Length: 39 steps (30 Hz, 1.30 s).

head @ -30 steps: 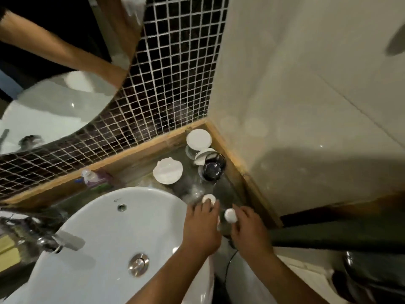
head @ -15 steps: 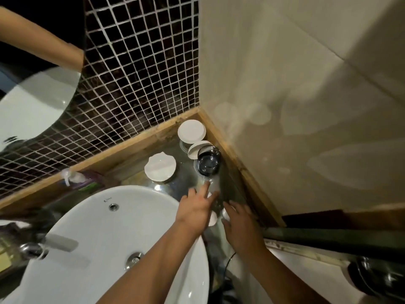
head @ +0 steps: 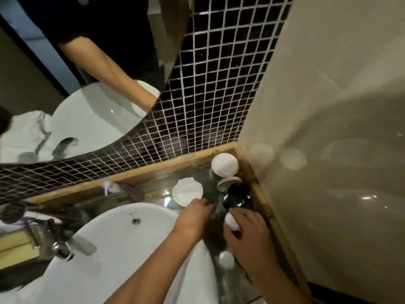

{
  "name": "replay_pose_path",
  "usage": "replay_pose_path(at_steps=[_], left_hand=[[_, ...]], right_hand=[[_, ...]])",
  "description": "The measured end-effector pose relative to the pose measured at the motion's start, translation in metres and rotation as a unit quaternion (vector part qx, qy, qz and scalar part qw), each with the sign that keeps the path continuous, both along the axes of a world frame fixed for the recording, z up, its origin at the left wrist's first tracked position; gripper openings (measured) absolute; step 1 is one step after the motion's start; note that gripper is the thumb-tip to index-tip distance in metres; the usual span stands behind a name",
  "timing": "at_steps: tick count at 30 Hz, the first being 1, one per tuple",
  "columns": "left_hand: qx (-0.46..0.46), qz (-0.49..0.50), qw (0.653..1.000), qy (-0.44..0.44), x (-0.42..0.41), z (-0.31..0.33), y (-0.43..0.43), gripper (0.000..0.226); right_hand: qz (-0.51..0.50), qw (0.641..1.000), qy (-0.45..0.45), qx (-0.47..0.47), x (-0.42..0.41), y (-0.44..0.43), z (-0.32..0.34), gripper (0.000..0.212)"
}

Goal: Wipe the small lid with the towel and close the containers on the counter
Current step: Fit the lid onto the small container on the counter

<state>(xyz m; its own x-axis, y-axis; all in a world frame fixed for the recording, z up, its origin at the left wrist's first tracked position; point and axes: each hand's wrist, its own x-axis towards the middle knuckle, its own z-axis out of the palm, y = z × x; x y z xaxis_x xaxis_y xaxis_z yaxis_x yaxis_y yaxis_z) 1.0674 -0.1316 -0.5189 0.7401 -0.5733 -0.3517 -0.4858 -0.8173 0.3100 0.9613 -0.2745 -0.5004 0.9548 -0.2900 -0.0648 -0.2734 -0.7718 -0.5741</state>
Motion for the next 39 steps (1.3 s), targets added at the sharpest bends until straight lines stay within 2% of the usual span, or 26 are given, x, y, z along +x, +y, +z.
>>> replay_pose_path(at_steps=[2, 5, 8, 11, 15, 22, 25, 30, 33, 39], left_hand=[[-0.068, 0.098, 0.993, -0.026, 0.021, 0.011, 0.021, 0.034], [-0.1, 0.173, 0.979, -0.049, 0.05, 0.017, 0.048, 0.043], [-0.08, 0.157, 0.983, -0.053, 0.068, 0.008, 0.049, 0.038], [-0.046, 0.149, 0.988, -0.014, 0.071, -0.009, 0.042, 0.03], [-0.035, 0.122, 0.992, -0.004, 0.067, -0.036, 0.038, 0.032], [-0.087, 0.15, 0.984, -0.048, 0.056, -0.032, 0.066, 0.042], [-0.074, 0.169, 0.978, -0.099, 0.044, -0.033, 0.087, 0.036], [-0.086, 0.198, 0.97, -0.113, 0.033, -0.037, 0.101, 0.032], [-0.098, 0.205, 0.966, -0.123, 0.029, -0.04, 0.102, 0.031], [-0.092, 0.19, 0.969, -0.131, 0.022, -0.04, 0.1, 0.03]], right_hand=[[0.014, 1.0, -0.013, -0.003, 0.024, 0.012, 0.014, 0.044], [0.048, 0.998, -0.025, 0.018, 0.056, 0.031, 0.017, 0.043], [0.074, 0.997, -0.018, 0.025, 0.081, 0.041, 0.008, 0.042], [0.092, 0.996, -0.005, 0.012, 0.098, 0.047, -0.007, 0.043], [0.1, 0.995, 0.016, 0.014, 0.102, 0.053, -0.022, 0.041], [0.11, 0.993, 0.036, -0.018, 0.124, 0.057, -0.026, 0.035], [0.116, 0.992, 0.041, -0.02, 0.137, 0.069, -0.029, 0.033], [0.159, 0.985, 0.046, -0.051, 0.145, 0.084, -0.042, 0.029], [0.185, 0.977, 0.065, -0.085, 0.143, 0.084, -0.05, 0.034], [0.169, 0.978, 0.066, -0.099, 0.137, 0.085, -0.049, 0.043]])
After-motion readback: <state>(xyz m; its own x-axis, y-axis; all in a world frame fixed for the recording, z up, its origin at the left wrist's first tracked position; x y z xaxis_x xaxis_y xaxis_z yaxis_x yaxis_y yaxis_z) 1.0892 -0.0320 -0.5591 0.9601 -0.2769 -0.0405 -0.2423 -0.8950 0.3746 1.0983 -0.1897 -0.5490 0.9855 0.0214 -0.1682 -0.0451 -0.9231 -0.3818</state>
